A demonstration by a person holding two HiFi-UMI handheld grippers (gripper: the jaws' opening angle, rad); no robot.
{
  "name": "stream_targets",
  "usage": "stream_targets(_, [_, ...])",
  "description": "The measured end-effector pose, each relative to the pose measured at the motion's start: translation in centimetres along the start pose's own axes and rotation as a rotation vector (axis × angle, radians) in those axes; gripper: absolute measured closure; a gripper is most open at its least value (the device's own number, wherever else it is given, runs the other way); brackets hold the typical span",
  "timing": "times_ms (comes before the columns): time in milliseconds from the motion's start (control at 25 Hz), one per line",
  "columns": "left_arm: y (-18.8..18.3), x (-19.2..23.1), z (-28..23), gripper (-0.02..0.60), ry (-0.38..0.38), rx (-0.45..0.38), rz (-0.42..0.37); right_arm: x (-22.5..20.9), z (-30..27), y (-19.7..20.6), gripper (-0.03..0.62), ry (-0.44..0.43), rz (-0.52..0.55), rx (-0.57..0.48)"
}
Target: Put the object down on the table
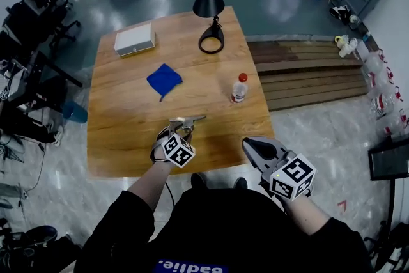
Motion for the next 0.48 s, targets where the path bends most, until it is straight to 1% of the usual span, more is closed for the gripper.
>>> stream_targets(80, [-0.5,-1.1,2.4,0.399,-0.01,-0.041,0.095,-0.8,0.5,0.4,0.589,-0.041,-0.015,0.001])
stream_targets(160, [-1.0,-1.8,5.0,0.399,-0.027,-0.097,0.21,-1.4,0.7,0.7,0.589,-0.089,-0.017,-0.002])
stream_targets(240, [-1.8,-2.6,7.6,0.4,-0.062,-0.158,0.304,-1.7,0.7,1.0,0.589,-0.137,-0.01,-0.003])
stream_targets(400, [-3.2,-4.4,12.7,0.4,-0.171,-0.269,0.407,-1.9,0.3,0.9,0.589,-0.217,0.02,0.014])
stream_targets(480, [-3.6,-5.4,15.2,0.402,-0.208,-0.326,0.457,-1.5,0.5,0.6,0.589,-0.241,0.04,0.014])
Point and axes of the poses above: the fingertips, and each gripper's own axes: z backward along the fingers, x to its left, y out of its underside, the point moved 9 cm from there along z, backward along the fingers, and after that the axes turned 1 degree about -z, right-handed, at the moved point
